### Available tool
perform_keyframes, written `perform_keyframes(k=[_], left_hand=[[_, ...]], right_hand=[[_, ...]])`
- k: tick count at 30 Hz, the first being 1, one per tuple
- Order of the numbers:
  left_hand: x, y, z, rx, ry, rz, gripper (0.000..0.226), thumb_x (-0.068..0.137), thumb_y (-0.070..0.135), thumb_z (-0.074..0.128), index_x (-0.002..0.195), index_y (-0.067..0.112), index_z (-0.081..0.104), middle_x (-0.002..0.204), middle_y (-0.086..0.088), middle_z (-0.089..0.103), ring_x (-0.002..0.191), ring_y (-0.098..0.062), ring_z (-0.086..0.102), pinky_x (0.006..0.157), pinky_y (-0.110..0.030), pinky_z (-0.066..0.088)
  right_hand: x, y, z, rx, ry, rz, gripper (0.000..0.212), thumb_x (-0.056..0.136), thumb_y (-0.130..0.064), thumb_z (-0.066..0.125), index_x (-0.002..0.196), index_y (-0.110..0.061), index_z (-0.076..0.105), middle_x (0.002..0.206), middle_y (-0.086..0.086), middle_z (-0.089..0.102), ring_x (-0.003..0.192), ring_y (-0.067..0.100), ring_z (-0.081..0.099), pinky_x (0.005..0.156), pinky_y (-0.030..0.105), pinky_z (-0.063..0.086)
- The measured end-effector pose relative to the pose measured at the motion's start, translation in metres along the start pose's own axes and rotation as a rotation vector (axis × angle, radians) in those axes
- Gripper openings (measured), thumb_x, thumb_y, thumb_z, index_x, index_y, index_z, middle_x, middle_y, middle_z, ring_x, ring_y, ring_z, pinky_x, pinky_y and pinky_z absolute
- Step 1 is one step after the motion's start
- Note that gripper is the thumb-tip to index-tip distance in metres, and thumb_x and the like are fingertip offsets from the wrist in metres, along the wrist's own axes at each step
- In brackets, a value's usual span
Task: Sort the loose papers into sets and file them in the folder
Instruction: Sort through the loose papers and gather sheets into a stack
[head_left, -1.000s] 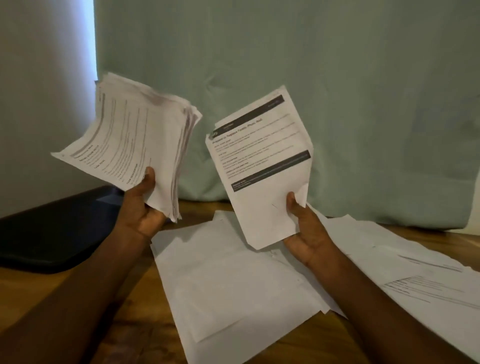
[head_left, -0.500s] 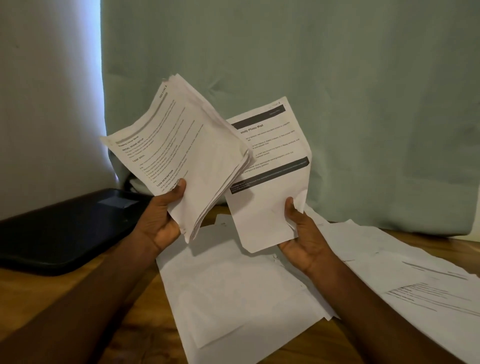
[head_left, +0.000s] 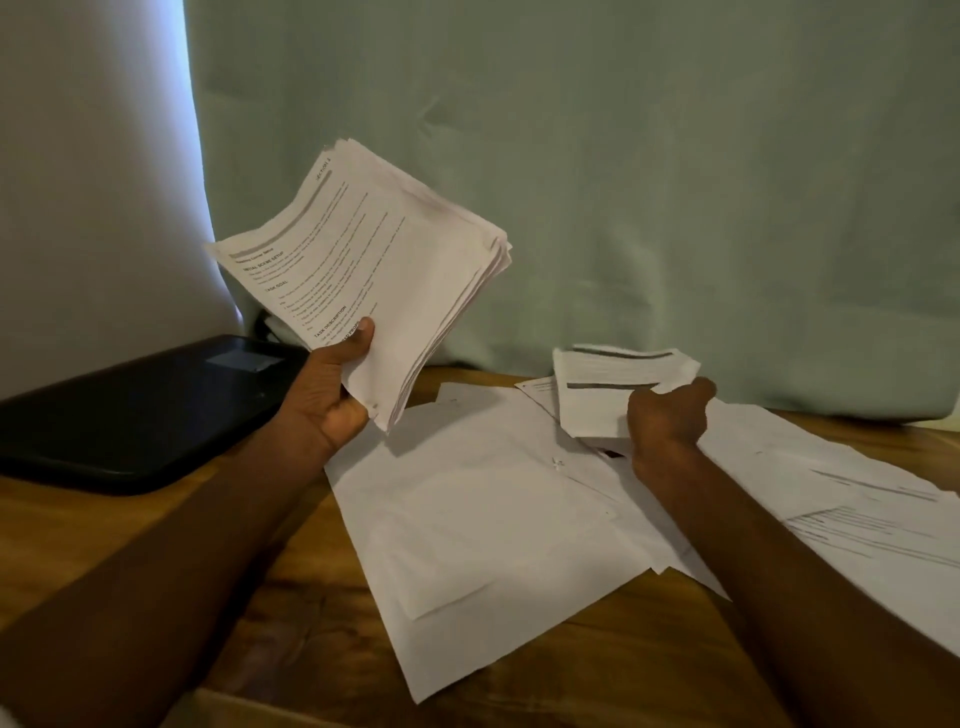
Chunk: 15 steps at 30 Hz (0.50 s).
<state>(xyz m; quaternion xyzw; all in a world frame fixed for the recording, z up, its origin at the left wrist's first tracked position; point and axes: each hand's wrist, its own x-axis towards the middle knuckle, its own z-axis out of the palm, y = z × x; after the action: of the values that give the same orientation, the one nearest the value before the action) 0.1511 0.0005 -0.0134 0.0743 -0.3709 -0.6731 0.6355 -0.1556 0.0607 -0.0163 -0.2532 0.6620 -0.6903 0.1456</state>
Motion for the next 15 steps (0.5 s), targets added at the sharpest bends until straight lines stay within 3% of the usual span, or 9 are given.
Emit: perform_keyframes(k=[5, 8, 10, 13, 15], left_hand=[[0.004, 0.000, -0.004, 0.015, -0.015, 0.000, 0.052, 0.099, 0.005, 0.057, 0.149, 0.017, 0.051, 0.130, -0.004, 0.070, 0.113, -0.021, 0.070, 0.080, -0.036, 0.062], [0.005, 0.004, -0.009, 0.011, -0.046, 0.018, 0.070, 0.083, 0.008, 0.079, 0.148, 0.018, 0.052, 0.133, -0.005, 0.068, 0.119, -0.024, 0.067, 0.083, -0.038, 0.062], [0.006, 0.005, -0.011, 0.024, -0.065, 0.009, 0.090, 0.063, 0.013, 0.096, 0.143, 0.020, 0.055, 0.136, -0.006, 0.067, 0.122, -0.025, 0.065, 0.086, -0.040, 0.062], [0.006, 0.006, -0.012, 0.030, -0.056, 0.036, 0.087, 0.062, 0.014, 0.096, 0.140, 0.019, 0.058, 0.130, -0.005, 0.069, 0.117, -0.024, 0.067, 0.083, -0.039, 0.062], [0.004, 0.006, -0.010, 0.021, -0.042, 0.041, 0.079, 0.060, 0.014, 0.097, 0.131, 0.020, 0.064, 0.126, -0.005, 0.072, 0.113, -0.024, 0.069, 0.082, -0.039, 0.063]], right_hand=[[0.000, 0.007, 0.001, -0.476, -0.100, -0.020, 0.079, 0.087, -0.018, 0.070, 0.149, -0.001, 0.025, 0.148, 0.029, 0.033, 0.132, 0.045, 0.045, 0.106, 0.046, 0.043], [-0.014, 0.005, 0.000, -0.880, -0.052, -0.324, 0.097, 0.082, -0.025, 0.076, 0.155, -0.002, 0.016, 0.159, 0.034, 0.013, 0.148, 0.048, 0.019, 0.118, 0.055, 0.027], [-0.028, -0.002, 0.005, -0.994, -0.044, -0.552, 0.095, 0.087, -0.030, 0.072, 0.157, -0.002, 0.014, 0.163, 0.033, 0.004, 0.153, 0.046, 0.007, 0.121, 0.057, 0.018], [-0.055, -0.013, 0.016, -0.900, -0.175, -0.822, 0.071, 0.093, -0.037, 0.066, 0.149, -0.007, 0.036, 0.160, 0.024, 0.025, 0.151, 0.039, 0.021, 0.120, 0.051, 0.022], [-0.078, -0.018, 0.019, -0.754, -0.460, -0.889, 0.060, 0.094, -0.044, 0.066, 0.142, -0.011, 0.051, 0.153, 0.014, 0.043, 0.143, 0.031, 0.040, 0.117, 0.044, 0.032]])
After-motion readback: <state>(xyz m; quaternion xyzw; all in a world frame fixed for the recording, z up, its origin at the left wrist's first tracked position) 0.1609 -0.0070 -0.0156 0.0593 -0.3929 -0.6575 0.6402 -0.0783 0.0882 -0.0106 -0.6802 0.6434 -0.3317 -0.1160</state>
